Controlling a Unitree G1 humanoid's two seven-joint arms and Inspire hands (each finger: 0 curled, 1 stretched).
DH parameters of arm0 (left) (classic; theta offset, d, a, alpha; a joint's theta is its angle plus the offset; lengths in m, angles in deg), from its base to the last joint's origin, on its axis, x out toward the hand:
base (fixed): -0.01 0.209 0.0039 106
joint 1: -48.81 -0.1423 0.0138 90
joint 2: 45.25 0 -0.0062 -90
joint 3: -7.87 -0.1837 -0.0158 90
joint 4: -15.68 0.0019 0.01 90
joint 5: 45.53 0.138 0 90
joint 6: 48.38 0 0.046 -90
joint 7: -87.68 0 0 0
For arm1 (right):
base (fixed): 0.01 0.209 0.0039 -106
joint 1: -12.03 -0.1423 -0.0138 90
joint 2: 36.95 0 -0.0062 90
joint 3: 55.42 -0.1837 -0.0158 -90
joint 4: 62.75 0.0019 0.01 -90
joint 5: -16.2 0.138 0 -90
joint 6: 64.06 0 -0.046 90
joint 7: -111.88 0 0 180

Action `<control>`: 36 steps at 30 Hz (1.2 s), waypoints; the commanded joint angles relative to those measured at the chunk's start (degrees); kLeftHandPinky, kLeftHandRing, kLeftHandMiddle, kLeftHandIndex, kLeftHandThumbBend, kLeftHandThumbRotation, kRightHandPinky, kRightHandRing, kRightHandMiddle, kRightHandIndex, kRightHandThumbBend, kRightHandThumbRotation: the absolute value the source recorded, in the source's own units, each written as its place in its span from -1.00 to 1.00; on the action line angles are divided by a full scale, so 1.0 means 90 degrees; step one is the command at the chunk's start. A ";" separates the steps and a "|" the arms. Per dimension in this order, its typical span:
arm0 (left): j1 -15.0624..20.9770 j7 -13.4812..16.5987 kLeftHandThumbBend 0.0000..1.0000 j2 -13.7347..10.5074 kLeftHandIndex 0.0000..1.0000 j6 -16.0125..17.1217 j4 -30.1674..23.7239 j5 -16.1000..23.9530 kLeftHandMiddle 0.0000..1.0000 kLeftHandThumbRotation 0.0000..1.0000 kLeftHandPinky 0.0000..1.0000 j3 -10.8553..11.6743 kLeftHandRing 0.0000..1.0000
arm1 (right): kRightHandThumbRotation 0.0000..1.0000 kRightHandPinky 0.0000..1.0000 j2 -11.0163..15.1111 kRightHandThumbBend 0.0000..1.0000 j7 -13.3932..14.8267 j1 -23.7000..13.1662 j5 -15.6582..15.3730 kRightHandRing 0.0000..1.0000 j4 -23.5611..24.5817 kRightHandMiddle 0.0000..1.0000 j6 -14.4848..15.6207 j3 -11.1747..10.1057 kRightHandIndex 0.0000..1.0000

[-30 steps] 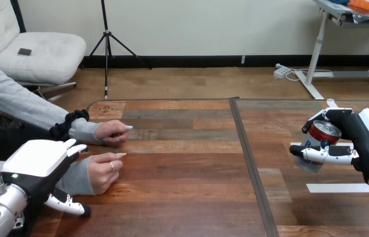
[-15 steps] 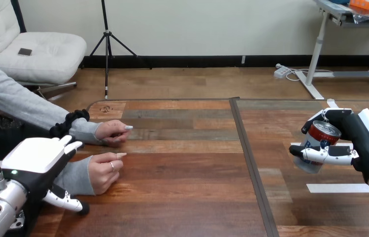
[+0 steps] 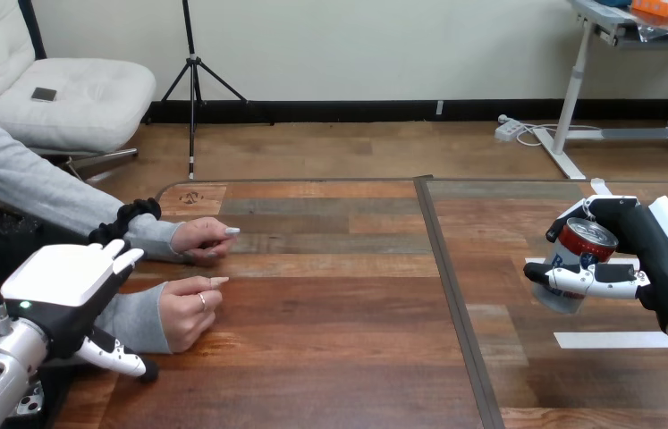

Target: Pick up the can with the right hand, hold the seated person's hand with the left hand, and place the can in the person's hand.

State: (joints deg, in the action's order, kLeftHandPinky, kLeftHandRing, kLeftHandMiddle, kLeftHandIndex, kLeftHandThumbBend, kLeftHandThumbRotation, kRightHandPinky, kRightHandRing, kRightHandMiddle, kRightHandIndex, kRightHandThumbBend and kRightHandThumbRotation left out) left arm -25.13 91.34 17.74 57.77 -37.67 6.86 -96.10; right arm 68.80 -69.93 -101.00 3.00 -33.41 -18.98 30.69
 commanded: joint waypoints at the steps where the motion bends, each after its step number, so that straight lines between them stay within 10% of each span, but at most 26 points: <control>1: 0.0372 0.0177 1.00 -0.0250 0.88 -0.0108 0.0274 0.0074 0.97 -0.08 0.67 -0.0163 0.89 | -1.00 -0.43 0.0167 0.36 -0.0010 -0.0428 0.0195 -0.36 0.0249 -0.22 -0.0233 -0.0099 -0.11; 23: 0.0484 -0.0032 1.00 -0.0350 0.84 0.0100 0.0489 -0.0318 0.91 -0.17 0.67 -0.0176 0.85 | -1.00 -0.36 0.0167 0.36 0.0066 -0.0415 0.0164 -0.30 0.0274 -0.20 -0.0276 -0.0104 -0.11; 36: 0.0455 -0.1402 1.00 -0.0274 0.64 -0.0436 0.0063 -0.1135 0.71 -0.50 0.41 0.0041 0.62 | -1.00 -0.34 0.0139 0.35 -0.0005 -0.0440 0.0257 -0.28 0.0231 -0.18 -0.0250 -0.0134 -0.10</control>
State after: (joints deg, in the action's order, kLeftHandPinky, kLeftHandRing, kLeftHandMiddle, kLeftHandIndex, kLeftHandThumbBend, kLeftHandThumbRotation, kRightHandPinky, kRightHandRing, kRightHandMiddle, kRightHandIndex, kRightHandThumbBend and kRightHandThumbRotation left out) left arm -22.75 82.99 16.56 56.66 -34.96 -1.60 -96.53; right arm 68.80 -70.25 -101.00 3.37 -33.40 -19.18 30.68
